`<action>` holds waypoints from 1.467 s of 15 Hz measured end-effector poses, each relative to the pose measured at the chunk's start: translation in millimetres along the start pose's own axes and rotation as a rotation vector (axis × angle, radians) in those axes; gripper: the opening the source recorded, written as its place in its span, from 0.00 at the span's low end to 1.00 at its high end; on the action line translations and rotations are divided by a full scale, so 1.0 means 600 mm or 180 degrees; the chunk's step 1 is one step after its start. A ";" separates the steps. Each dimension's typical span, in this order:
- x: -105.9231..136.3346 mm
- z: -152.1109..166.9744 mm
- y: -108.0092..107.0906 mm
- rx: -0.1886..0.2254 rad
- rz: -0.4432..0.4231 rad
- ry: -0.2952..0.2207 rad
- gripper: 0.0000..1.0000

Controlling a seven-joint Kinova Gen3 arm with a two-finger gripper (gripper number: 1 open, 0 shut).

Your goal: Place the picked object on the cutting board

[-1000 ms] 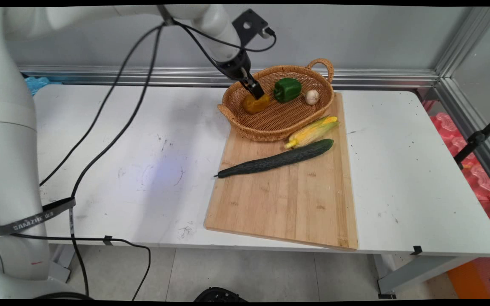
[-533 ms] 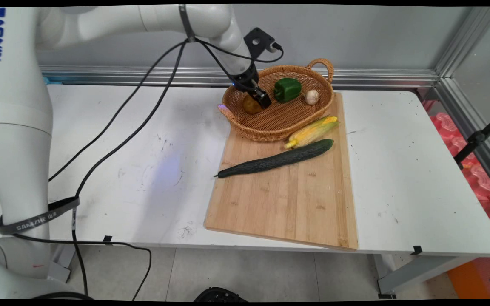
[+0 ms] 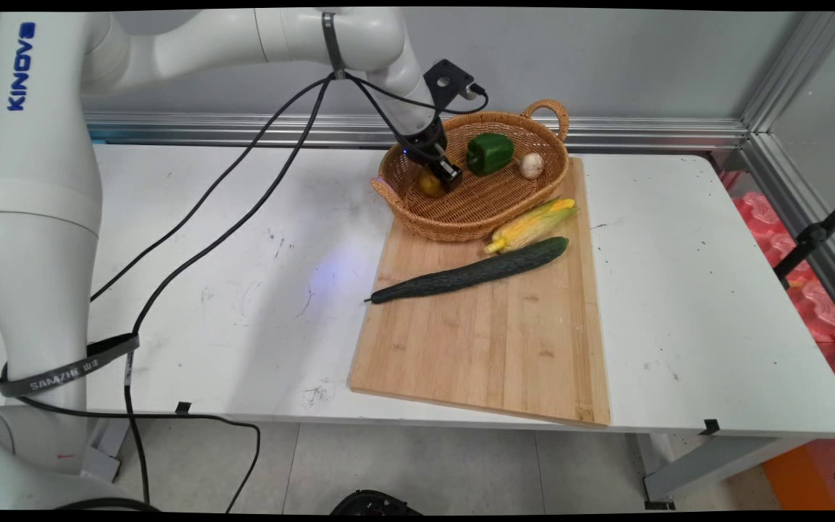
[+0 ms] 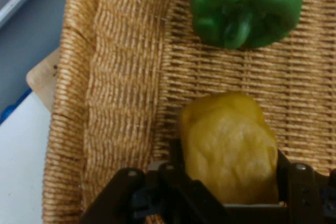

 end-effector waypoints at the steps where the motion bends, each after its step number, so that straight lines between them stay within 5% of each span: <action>1: 0.002 -0.008 0.000 -0.0017 0.0023 -0.0002 0.00; 11: 0.025 -0.160 0.036 -0.0239 0.0476 0.0020 0.00; 16: 0.029 -0.237 0.092 -0.0594 0.1113 0.0092 0.00; 22: 0.021 -0.251 0.159 -0.1006 0.1829 0.0164 0.00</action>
